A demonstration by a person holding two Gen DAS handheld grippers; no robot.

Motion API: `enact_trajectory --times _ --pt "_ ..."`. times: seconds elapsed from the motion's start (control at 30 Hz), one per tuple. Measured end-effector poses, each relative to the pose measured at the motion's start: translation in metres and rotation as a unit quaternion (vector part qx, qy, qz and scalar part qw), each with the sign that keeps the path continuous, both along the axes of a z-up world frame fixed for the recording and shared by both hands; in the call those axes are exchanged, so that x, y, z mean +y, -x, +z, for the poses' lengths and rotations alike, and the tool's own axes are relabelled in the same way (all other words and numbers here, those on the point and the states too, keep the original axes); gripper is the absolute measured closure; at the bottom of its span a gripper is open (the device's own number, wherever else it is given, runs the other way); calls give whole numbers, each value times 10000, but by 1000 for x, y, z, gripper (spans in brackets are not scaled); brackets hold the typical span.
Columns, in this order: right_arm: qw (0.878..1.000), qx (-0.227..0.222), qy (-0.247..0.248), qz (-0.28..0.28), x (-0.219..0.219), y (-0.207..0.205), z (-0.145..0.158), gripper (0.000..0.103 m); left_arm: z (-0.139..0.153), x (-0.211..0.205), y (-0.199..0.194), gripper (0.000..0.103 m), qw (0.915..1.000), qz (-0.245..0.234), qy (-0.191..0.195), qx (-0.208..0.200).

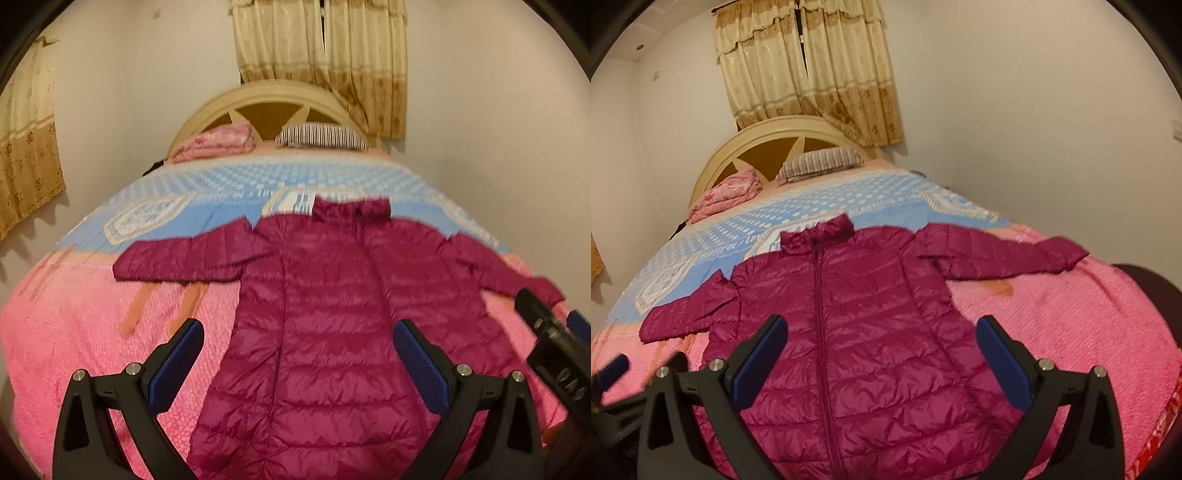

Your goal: Fold large clothes

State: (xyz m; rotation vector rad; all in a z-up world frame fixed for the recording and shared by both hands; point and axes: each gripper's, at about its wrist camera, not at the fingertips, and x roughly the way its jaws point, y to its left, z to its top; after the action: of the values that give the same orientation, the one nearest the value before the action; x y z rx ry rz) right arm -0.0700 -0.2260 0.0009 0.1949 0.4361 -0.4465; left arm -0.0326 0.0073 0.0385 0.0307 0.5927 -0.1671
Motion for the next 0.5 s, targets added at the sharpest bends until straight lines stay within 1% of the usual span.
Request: enact_trajectory --times 0.1,0.23,0.33,0.5 --pt "9994 -229 224 -84 5 10 15 0 25 4 12 1 9993 48 164 -319" --pt "9978 -409 506 -100 16 20 31 0 51 2 29 1 9975 60 85 -694" --pt "9974 -422 582 -70 20 26 39 0 61 1 42 1 9973 -30 63 -732" --pt "9968 -545 558 -147 18 43 51 0 68 3 63 1 9969 23 29 -786"
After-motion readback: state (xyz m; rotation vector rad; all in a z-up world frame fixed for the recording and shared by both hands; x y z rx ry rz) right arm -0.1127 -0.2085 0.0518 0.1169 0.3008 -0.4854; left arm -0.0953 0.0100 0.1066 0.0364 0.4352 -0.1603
